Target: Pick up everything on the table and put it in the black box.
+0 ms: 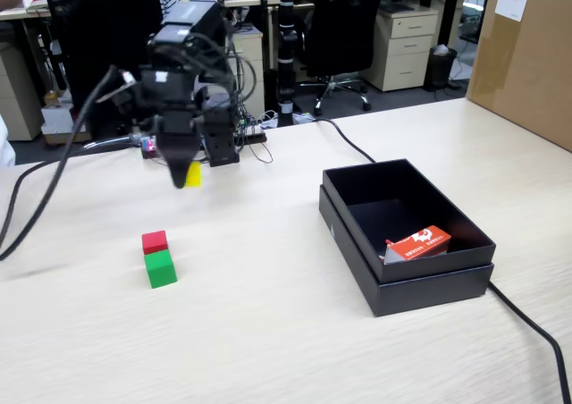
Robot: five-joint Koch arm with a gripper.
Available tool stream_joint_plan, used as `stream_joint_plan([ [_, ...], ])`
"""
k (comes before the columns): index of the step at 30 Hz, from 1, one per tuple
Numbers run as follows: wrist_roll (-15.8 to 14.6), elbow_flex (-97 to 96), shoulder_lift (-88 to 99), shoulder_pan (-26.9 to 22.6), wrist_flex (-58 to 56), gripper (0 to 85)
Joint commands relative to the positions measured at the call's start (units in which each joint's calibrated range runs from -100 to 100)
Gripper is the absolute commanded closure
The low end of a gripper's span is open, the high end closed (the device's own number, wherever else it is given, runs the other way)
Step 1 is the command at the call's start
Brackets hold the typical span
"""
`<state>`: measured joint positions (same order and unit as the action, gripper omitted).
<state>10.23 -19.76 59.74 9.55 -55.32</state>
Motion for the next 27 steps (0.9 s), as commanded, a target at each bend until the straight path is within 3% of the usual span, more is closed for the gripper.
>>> stream_joint_plan([
  [1,-4.0,7.7,8.1,-5.6,-2.9,84.6],
  [5,-10.5,18.5,4.7,-18.9,-5.3,84.6],
  [18,-11.1,65.1,-50.3,-23.3,-10.8,84.6],
  [27,-10.7,72.1,-64.3,-23.5,-10.9,84.6],
])
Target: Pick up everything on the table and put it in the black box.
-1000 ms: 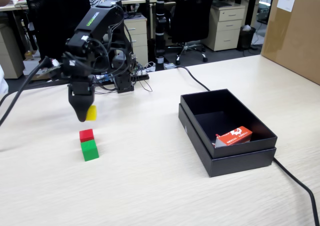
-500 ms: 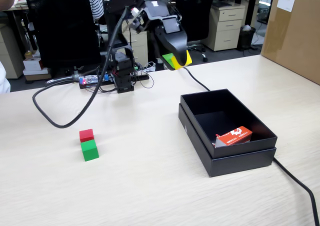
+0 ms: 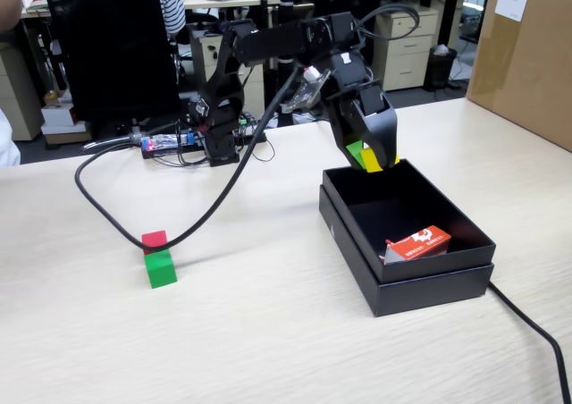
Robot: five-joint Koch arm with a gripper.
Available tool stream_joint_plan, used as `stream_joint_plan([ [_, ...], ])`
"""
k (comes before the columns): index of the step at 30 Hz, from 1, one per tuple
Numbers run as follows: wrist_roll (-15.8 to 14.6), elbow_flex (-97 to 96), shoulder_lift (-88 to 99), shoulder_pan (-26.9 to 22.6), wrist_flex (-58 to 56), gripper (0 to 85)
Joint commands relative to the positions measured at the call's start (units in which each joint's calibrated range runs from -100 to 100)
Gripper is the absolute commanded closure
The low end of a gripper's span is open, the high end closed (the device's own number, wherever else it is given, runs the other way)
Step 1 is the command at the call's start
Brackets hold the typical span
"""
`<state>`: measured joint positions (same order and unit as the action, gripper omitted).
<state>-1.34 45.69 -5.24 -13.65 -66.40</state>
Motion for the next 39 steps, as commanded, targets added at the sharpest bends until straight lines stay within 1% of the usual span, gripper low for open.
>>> stream_joint_plan([
  [1,0.9,7.4,-0.4,-0.4,0.2,84.6],
  [3,0.8,6.5,-4.1,-0.6,0.2,84.5],
  [11,0.9,5.0,-7.8,-1.1,0.2,84.3],
  [13,0.8,4.4,-8.2,-1.2,0.2,81.1],
  [17,0.8,3.7,-9.5,-1.3,0.2,81.0],
  [18,0.8,3.4,-9.8,-1.3,0.2,79.5],
  [19,0.9,2.9,-10.2,-1.4,0.2,74.5],
  [20,0.9,2.5,-10.4,-1.4,0.2,71.4],
  [23,0.9,2.0,-11.5,-1.5,0.2,70.5],
  [24,0.9,1.8,-12.0,-1.6,0.2,69.0],
  [25,0.9,1.5,-12.4,-1.7,0.2,64.2],
  [26,0.9,1.5,-12.7,-1.8,0.2,62.0],
  [30,1.1,1.5,-13.6,-2.2,0.2,60.1],
  [31,1.1,1.5,-13.7,-2.3,0.2,57.5],
  [35,1.1,1.5,-13.3,-2.5,0.2,57.3],
  [37,1.1,1.5,-12.1,-2.5,0.2,50.7],
  [39,1.1,1.5,-10.1,-2.4,0.3,46.7],
])
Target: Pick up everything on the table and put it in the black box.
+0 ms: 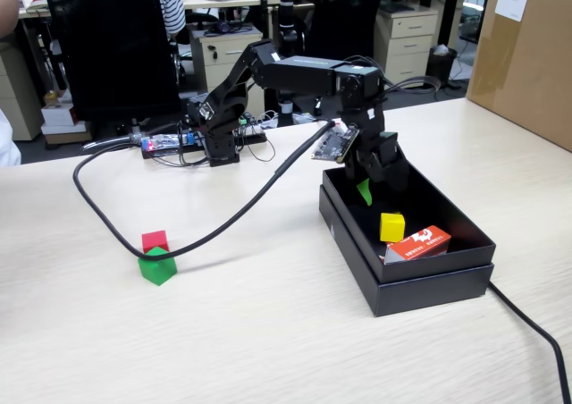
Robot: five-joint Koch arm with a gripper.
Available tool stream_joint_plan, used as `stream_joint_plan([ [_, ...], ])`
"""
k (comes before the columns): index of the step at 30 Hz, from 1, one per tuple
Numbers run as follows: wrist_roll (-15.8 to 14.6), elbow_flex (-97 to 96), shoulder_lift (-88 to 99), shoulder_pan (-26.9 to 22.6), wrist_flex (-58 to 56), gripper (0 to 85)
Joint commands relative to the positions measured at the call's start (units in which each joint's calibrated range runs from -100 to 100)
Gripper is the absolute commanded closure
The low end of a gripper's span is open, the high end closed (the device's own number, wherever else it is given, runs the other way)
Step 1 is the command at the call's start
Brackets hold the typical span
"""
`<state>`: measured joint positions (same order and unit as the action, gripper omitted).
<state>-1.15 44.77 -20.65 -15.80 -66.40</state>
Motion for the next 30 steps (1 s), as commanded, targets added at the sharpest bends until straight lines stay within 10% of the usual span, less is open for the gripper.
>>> stream_joint_plan([
  [1,0.9,2.5,6.8,-0.2,0.2,46.0],
  [18,2.3,-0.2,37.0,5.9,0.7,42.6],
  [30,8.9,-43.3,66.6,23.2,0.8,39.6],
])
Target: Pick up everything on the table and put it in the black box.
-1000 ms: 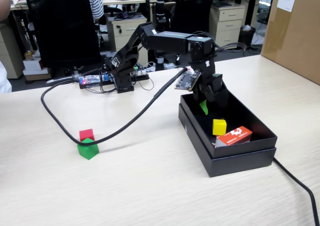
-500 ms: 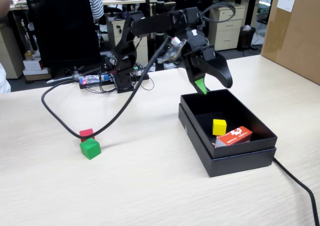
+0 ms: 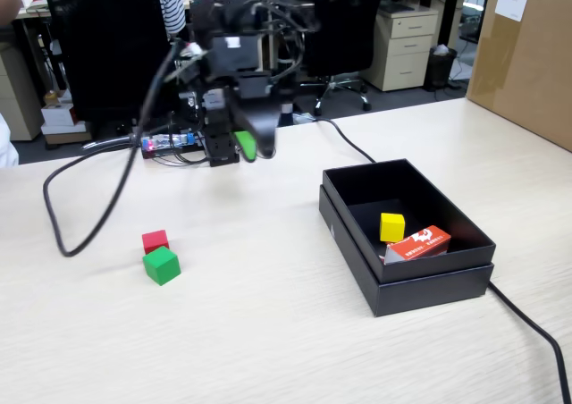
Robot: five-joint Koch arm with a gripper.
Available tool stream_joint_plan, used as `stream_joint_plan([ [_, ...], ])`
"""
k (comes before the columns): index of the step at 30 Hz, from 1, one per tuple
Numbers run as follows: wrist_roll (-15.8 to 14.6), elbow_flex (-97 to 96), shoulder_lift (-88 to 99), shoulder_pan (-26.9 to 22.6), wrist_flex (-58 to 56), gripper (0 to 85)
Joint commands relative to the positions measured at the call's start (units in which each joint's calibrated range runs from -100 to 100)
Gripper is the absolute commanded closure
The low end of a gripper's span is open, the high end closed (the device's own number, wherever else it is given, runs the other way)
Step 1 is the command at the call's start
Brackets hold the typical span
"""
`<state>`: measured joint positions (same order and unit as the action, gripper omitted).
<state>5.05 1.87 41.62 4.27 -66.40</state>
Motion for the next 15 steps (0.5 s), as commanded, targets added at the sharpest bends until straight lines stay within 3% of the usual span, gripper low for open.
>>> stream_joint_plan([
  [1,3.5,-3.0,4.3,4.6,0.9,38.7],
  [8,7.4,-15.6,1.6,10.9,9.2,38.6],
  [15,8.3,-15.0,-6.4,13.5,11.0,38.7],
])
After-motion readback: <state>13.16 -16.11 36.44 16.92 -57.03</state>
